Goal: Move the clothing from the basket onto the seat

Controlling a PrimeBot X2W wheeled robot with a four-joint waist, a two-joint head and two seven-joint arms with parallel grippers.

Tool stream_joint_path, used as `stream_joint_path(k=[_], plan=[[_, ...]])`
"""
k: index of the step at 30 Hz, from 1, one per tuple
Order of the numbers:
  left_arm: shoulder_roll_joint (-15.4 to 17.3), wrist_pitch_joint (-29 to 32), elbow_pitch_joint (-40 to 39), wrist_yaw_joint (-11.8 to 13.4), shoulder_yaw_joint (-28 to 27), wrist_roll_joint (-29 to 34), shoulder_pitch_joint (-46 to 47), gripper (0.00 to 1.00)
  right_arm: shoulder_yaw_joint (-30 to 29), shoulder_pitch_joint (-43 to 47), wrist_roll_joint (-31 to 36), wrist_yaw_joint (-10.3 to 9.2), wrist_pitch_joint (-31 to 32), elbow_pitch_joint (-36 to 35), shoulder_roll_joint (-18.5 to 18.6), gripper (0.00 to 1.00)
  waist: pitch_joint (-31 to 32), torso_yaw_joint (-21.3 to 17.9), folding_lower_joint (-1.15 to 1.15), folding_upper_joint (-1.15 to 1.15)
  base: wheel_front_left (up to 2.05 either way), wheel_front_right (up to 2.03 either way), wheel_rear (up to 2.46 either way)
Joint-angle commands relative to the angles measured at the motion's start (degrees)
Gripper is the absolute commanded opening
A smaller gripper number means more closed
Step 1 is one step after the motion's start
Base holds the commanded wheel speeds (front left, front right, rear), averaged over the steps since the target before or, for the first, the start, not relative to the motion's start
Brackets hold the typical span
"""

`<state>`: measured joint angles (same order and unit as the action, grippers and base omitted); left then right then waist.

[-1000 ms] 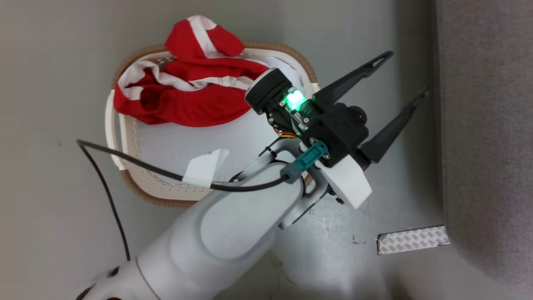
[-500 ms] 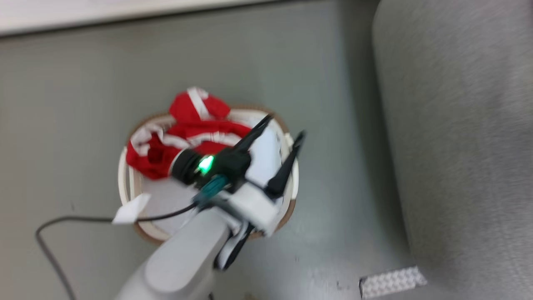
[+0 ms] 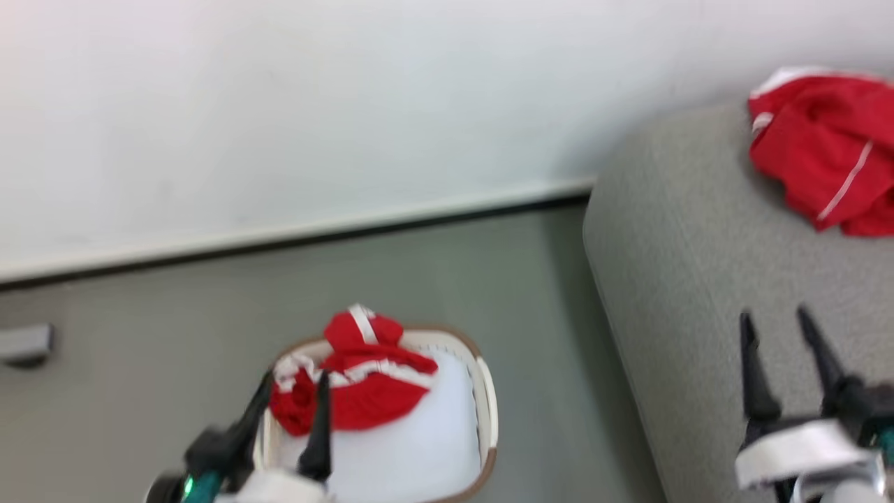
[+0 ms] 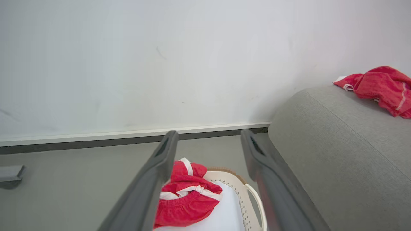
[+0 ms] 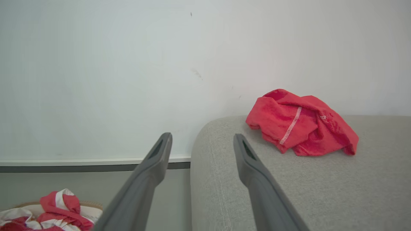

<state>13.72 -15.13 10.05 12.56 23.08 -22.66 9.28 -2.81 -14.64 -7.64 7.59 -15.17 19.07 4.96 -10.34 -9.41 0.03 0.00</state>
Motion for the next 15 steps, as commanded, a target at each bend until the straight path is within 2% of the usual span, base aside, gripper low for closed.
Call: stream_joint_path(k=[1, 8, 15], plan=[[-0.46, -0.02, -0.74, -0.01, -1.24, 0.96, -2.73, 1.00, -0.10, 2.54, -0.78, -0.18, 0.04, -0.44, -0.12, 1.00, 6.03, 1.26, -0.03, 0.00, 0.00, 0.00, 0.00], [-3.46, -0.02, -2.61, -2.42, -9.18, 4.41, -11.87, 1.00, 3.75, 9.51, 0.09, -0.17, 0.04, 0.03, -1.94, 1.00, 9.56, 2.54, -0.03, 0.00, 0.00, 0.00, 0.00], [-6.46, -0.03, -2.48, -5.56, -14.61, 7.39, -15.56, 1.00, 6.28, 10.20, -1.61, -0.17, 0.03, 1.24, -1.96, 1.00, 11.04, 2.44, -0.03, 0.00, 0.00, 0.00, 0.00]])
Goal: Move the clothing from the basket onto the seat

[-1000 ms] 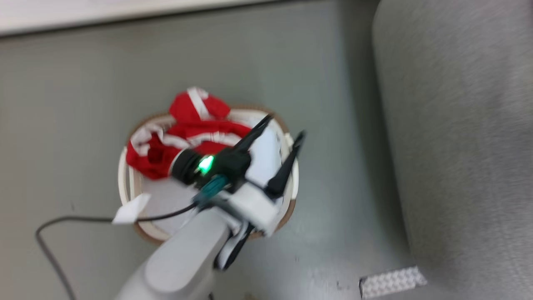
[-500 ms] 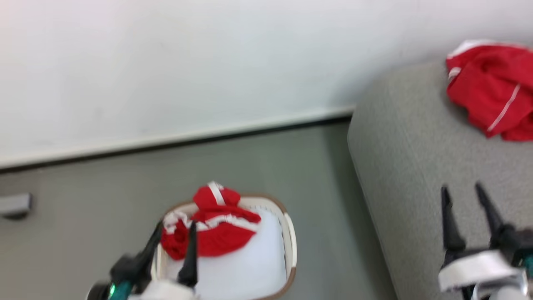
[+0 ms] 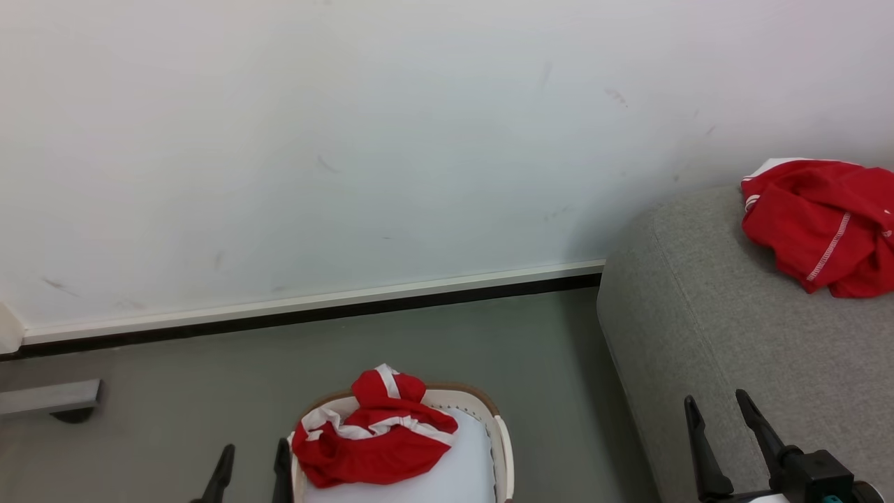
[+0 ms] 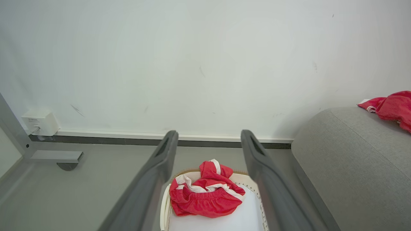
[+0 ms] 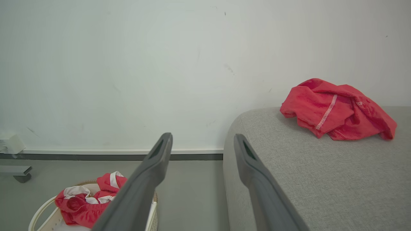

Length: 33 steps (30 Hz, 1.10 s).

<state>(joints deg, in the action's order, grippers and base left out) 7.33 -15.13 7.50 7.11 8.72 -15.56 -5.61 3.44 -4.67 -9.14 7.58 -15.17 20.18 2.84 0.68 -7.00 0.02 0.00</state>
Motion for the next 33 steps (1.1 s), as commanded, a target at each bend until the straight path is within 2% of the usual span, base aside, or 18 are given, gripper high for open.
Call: stream_joint_path(k=[1, 9, 15, 23, 33], plan=[[-0.36, -0.03, 0.09, -0.56, -0.72, 0.76, -0.85, 1.00, 0.19, 0.12, -0.32, -0.16, 0.03, 0.23, 0.14, 1.00, 0.08, 0.07, -0.02, 0.00, 0.00, 0.00, 0.00], [-2.41, -0.03, 0.51, -3.11, -3.39, 3.24, -1.07, 1.00, 0.51, -0.85, -0.28, -0.16, 0.03, 0.13, 0.13, 1.00, -0.58, -0.12, -0.02, 0.00, 0.00, 0.00, 0.00], [-3.24, -0.03, 3.80, -5.72, -2.89, 3.88, 1.43, 1.00, 0.48, -2.00, 0.68, -0.16, 0.03, -0.67, 0.12, 1.00, -3.29, -1.11, -0.02, 0.00, 0.00, 0.00, 0.00], [-2.37, 1.14, 13.23, -8.13, 0.79, 7.46, 15.22, 1.00, -0.73, -8.25, 0.20, -0.16, 0.03, -4.80, 0.10, 1.00, -16.75, -1.96, -0.02, 0.00, 0.00, 0.00, 0.00], [-1.74, 9.99, 29.65, -10.40, 6.13, 12.60, 38.35, 1.00, -1.25, -17.08, -1.09, -0.16, 0.03, -10.23, 0.64, 1.00, -35.02, -2.81, -0.02, 0.00, 0.00, 0.00, 0.00]])
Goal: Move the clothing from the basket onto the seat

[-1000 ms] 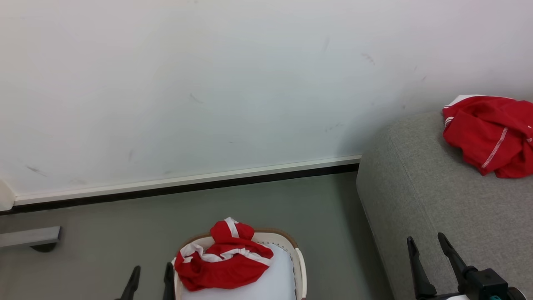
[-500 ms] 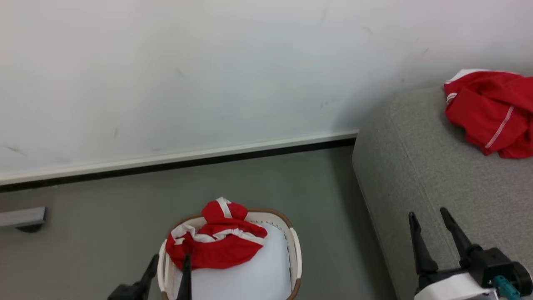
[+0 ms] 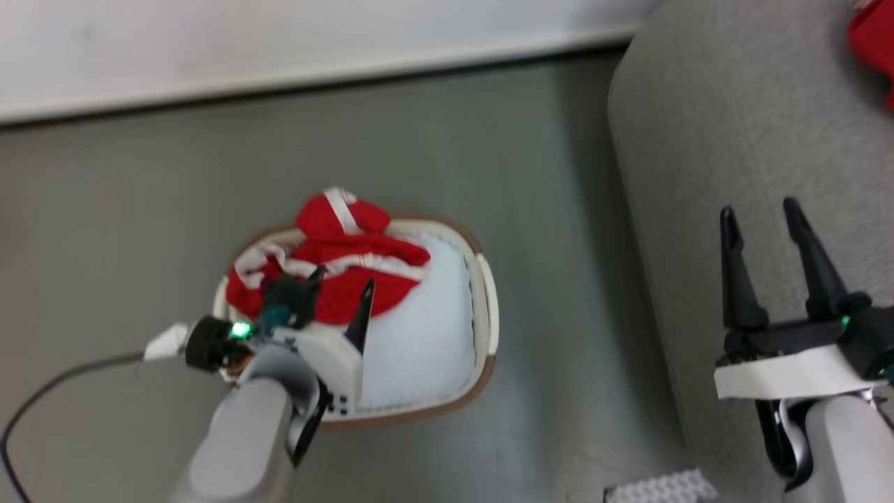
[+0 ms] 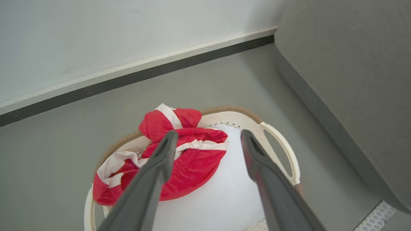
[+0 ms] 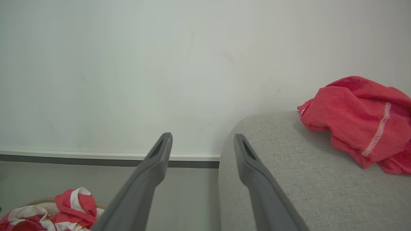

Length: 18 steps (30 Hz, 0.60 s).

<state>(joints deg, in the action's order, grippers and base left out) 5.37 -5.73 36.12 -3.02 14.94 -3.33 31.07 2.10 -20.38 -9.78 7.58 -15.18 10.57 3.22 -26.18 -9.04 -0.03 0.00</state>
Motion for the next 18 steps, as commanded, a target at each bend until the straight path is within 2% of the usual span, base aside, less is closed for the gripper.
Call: stream_joint_path(k=[1, 9, 14, 18], plan=[[0.18, 1.73, 2.93, -0.48, 0.39, 0.70, 3.57, 1.00, 0.20, -2.06, -0.49, -0.16, 0.05, -0.99, 0.42, 1.00, -9.49, -0.94, 0.03, 0.00, 0.00, 0.00, 0.00], [1.31, 5.57, 14.73, 0.03, 1.37, 2.15, 17.06, 1.00, 1.34, -6.35, -1.80, -0.16, 0.05, -5.12, 1.22, 1.00, -19.53, -3.13, 0.03, 0.00, 0.00, 0.00, 0.00], [2.38, 5.96, 20.96, 1.24, 1.81, 3.08, 22.71, 1.00, 1.94, -6.80, -1.80, -0.16, 0.04, -6.72, 1.50, 1.00, -22.80, -3.94, 0.03, 0.00, 0.00, 0.00, 0.00], [2.39, 4.94, 24.48, 3.27, 2.00, 3.58, 26.24, 1.00, 2.09, -6.30, -1.94, -0.16, 0.04, -7.67, 1.71, 1.00, -24.25, -3.85, 0.03, 0.00, 0.00, 0.00, 0.00]])
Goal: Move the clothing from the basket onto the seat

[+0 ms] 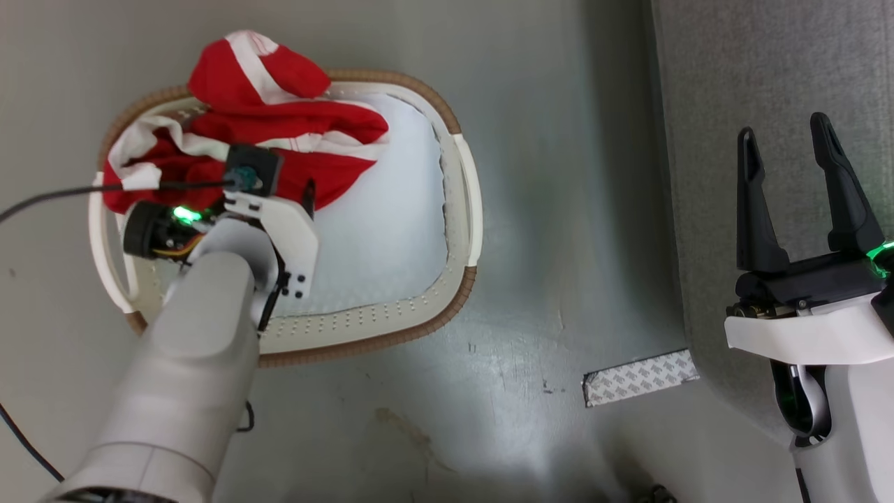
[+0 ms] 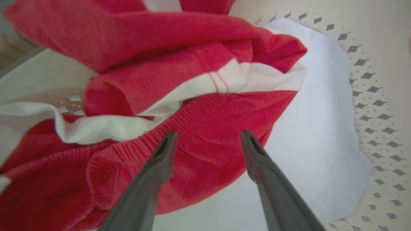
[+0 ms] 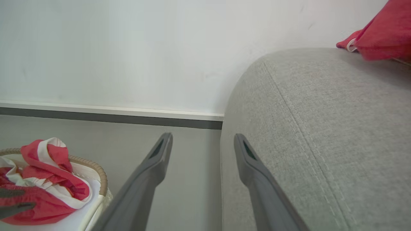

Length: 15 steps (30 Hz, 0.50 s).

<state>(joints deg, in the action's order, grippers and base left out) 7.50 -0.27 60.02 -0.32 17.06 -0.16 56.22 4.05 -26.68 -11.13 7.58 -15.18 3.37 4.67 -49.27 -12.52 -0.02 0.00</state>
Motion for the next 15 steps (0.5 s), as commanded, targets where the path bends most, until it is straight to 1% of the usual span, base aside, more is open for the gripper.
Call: stream_joint_path(k=[1, 8, 11, 15], plan=[[0.09, -1.06, 1.22, 1.08, -0.12, 0.37, 1.77, 1.00, 0.21, 0.14, -0.62, -0.16, 0.04, -0.55, 0.32, 1.00, -1.37, -0.30, 0.02, 0.00, 0.00, 0.00, 0.00], [-0.71, -4.36, 4.30, 3.19, 0.50, 0.47, 4.23, 1.00, 0.28, 0.08, -0.70, -0.16, 0.04, -0.40, 0.22, 1.00, -1.57, 0.20, 0.02, 0.00, 0.00, 0.00, 0.00], [-1.04, -5.06, 5.88, 3.69, 0.80, 0.19, 4.74, 1.00, 0.49, -0.17, -0.84, -0.16, 0.04, -0.50, 0.04, 1.00, -1.57, 0.17, 0.02, 0.00, 0.00, 0.00, 0.00], [-0.97, -4.67, 8.03, 3.12, 1.13, -0.28, 5.84, 1.00, 0.90, -0.68, -0.98, -0.16, 0.05, -0.78, 0.03, 1.00, -2.31, -0.30, 0.02, 0.00, 0.00, 0.00, 0.00]])
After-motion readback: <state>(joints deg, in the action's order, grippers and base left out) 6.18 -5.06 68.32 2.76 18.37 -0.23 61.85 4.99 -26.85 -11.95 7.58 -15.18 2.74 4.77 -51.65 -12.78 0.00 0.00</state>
